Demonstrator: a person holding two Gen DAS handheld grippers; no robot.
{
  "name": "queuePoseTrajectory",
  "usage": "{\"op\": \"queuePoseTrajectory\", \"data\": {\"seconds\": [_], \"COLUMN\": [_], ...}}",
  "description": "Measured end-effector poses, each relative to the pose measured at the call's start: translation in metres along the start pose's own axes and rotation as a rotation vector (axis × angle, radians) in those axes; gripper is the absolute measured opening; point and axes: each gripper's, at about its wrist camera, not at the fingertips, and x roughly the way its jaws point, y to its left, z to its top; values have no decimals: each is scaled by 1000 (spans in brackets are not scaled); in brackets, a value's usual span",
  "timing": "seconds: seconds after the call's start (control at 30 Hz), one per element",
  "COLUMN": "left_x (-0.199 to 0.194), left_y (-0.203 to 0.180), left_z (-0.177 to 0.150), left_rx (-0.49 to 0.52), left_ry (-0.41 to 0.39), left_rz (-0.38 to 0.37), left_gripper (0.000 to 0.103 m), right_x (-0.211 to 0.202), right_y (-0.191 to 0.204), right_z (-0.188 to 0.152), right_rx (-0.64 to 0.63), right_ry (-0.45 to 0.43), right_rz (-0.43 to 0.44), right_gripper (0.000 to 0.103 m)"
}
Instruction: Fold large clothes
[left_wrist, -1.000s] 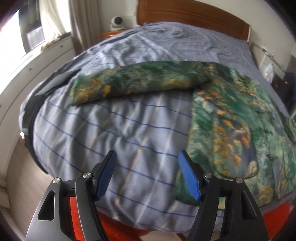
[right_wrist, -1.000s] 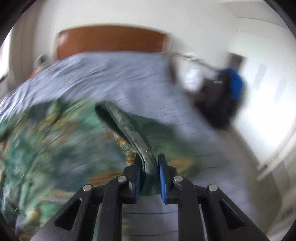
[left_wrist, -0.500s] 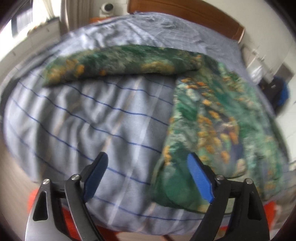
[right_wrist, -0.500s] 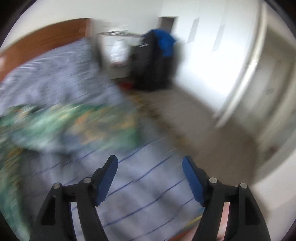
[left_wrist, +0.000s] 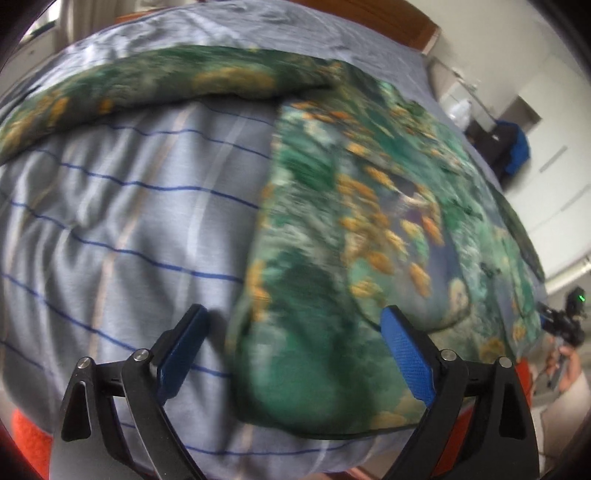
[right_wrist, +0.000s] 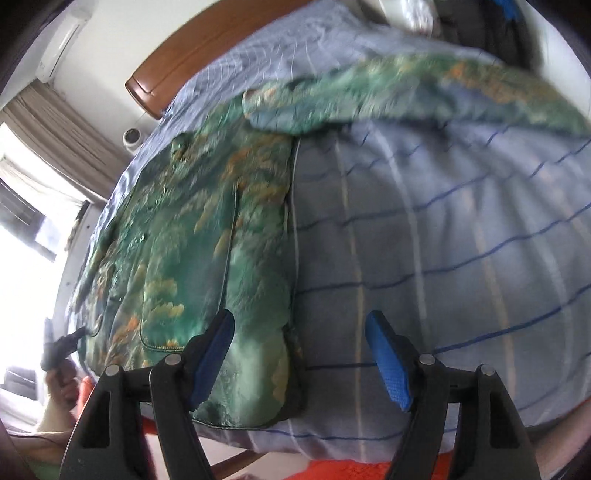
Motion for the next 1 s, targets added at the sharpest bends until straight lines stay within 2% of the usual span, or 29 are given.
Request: {"op": "queuePoseTrajectory", "data": {"seconds": [0.03, 0.07, 0.1, 0.13, 0.17, 0.2, 0.23, 0.3, 0.37, 0.47, 0.57, 0.67, 0.77, 0.8, 0.87, 0.9, 0.93, 1.0], "left_x": [2, 4, 5, 6, 5, 2, -2, -17, -33, -51, -60, -52, -15, -7, -4, -7, -13, -27], "left_y": [-5, -11, -15, -19, -22, -24, -24, -23, -23, -22, -24, -26, -21, -20, -21, -23, -25, -30], "left_z": [-1, -3, -4, -6, -7, -8, -7, -5, -2, 3, 4, -7, -5, -4, 0, 2, 4, 8], "left_rx": [19, 43, 61, 84, 107, 121, 124, 114, 104, 87, 96, 128, 117, 107, 106, 112, 124, 142], "left_ry": [10, 22, 36, 49, 50, 49, 47, 29, 6, -11, -4, 19, 60, 66, 57, 44, 19, -37], "left_rz": [-6, -1, 18, 49, 80, 100, 98, 78, 55, 15, 8, 39, 105, 126, 164, 183, 198, 220], "left_gripper": [93, 80, 64, 54, 29, 19, 16, 10, 9, 8, 8, 8, 11, 15, 25, 35, 40, 62], "right_x": [8, 14, 21, 28, 34, 36, 36, 35, 25, 5, -11, -14, 2, 11, 29, 32, 33, 27], "right_y": [2, 1, 4, 8, 9, 12, 14, 18, 23, 37, 46, 46, 29, 23, 15, 13, 13, 14], "right_z": [-2, 1, 1, 2, 7, 7, 7, 11, 14, 16, 16, 13, 8, 8, 7, 6, 6, 7], "right_rx": [4, 0, -12, -35, -53, -69, -75, -87, -107, -154, -170, -169, -122, -99, -64, -57, -52, -41], "right_ry": [36, 62, 90, 104, 108, 114, 120, 125, 118, 94, 85, 95, 103, 104, 97, 85, 73, 44], "right_rz": [31, 49, 59, 46, 33, 27, 30, -5, -16, -24, -16, -20, -43, -49, -69, -87, -94, -102], "right_gripper": [73, 73, 73, 73, 70, 54, 31, 18, 13, 12, 12, 12, 12, 12, 20, 29, 35, 43]}}
